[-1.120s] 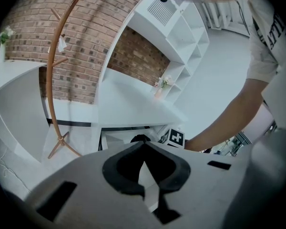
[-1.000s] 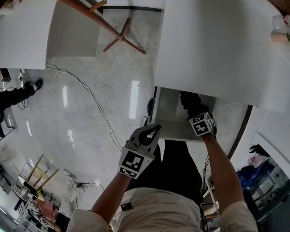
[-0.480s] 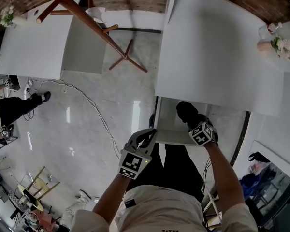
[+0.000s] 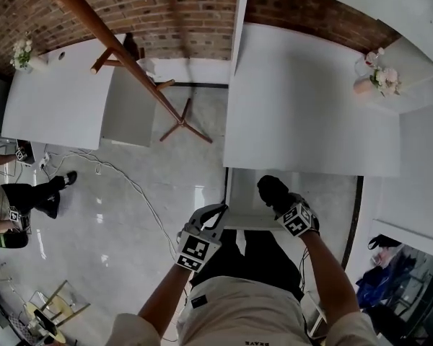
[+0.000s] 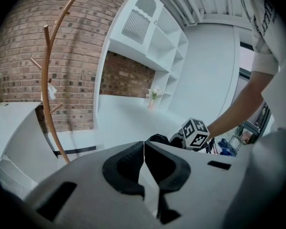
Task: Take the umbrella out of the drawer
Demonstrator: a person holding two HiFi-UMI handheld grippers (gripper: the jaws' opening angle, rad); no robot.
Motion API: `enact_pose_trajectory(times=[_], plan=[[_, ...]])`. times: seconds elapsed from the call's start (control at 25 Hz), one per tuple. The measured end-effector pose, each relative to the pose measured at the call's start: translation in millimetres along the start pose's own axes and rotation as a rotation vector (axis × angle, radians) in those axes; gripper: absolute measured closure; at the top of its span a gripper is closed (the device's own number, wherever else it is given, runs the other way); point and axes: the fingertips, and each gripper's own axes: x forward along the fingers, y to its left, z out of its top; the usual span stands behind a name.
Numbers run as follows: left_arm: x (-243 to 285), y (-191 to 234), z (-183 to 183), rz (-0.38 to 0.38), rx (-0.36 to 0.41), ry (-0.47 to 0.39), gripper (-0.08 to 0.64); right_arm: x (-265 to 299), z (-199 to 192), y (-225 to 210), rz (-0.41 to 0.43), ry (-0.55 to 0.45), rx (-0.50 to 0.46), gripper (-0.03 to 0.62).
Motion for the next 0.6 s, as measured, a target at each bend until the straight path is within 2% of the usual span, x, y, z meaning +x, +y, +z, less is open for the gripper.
enact_pose_trajectory(times=[0.24, 0.4, 0.6], plan=[[-12.6, -2.5, 17.7, -0.022, 0.035, -0.025, 0.534, -49.2, 19.0, -5.0, -0.053, -0.099, 0.081, 0.347], [-18.2, -8.0, 19.2, -0.047, 0.009, -0.04, 0.534, -76.4, 20.7, -4.7, -0.076, -0.168, 0.203, 0.347], [-12.3, -14.8, 31.4, -0.071, 0.025, -0.048, 0.534, -109.8, 20.6, -18.7, -0.12, -0.284, 0.334, 0.347]])
